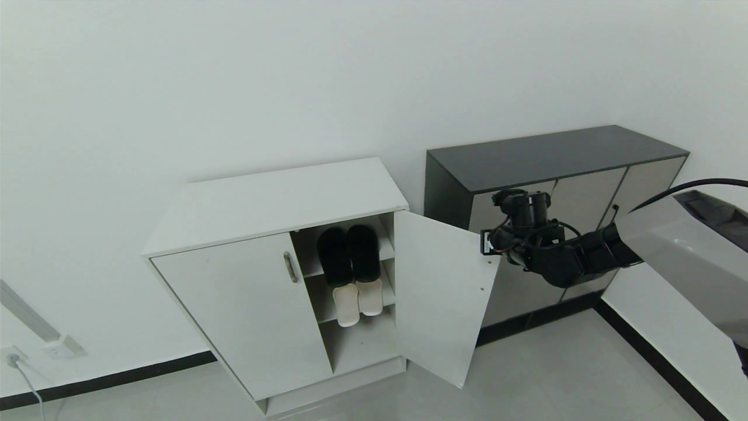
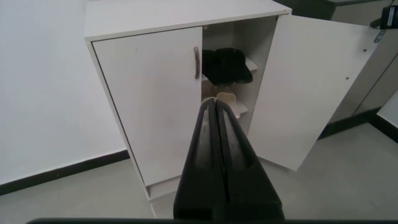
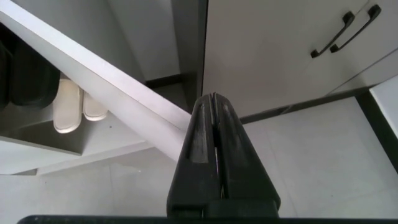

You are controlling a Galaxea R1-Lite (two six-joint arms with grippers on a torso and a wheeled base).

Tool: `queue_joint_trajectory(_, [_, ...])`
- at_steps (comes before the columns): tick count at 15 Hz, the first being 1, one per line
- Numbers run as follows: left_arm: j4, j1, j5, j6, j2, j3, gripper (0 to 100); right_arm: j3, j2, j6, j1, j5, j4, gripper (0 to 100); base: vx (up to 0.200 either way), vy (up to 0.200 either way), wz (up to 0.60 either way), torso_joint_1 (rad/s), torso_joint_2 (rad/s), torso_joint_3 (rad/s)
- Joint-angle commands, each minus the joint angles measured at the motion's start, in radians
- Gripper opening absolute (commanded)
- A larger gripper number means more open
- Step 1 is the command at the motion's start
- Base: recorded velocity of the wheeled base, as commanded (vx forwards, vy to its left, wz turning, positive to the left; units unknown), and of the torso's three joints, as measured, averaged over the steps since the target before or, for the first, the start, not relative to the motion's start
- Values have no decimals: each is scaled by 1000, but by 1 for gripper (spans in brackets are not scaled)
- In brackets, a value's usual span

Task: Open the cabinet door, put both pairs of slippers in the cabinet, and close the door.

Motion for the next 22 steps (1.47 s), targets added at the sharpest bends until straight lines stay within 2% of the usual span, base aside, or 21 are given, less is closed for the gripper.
queue_joint_trajectory(1, [0,0,0,0,1,0,0,24,-22,6,18,0,0,0,0,0,0,0,0,0])
queue_joint_trajectory(5, [0,0,0,0,1,0,0,146,-103,31,124,0,-9,0,0,0,0,0,0,0])
queue_joint_trajectory(10, [0,0,0,0,1,0,0,273,-180,24,259,-4,-98,0,0,0,0,0,0,0])
queue_joint_trajectory(16, [0,0,0,0,1,0,0,362,-209,-43,285,-1,-232,0,0,0,0,0,0,0])
queue_joint_trajectory(22, [0,0,0,0,1,0,0,316,-110,-37,251,0,-232,0,0,0,0,0,0,0])
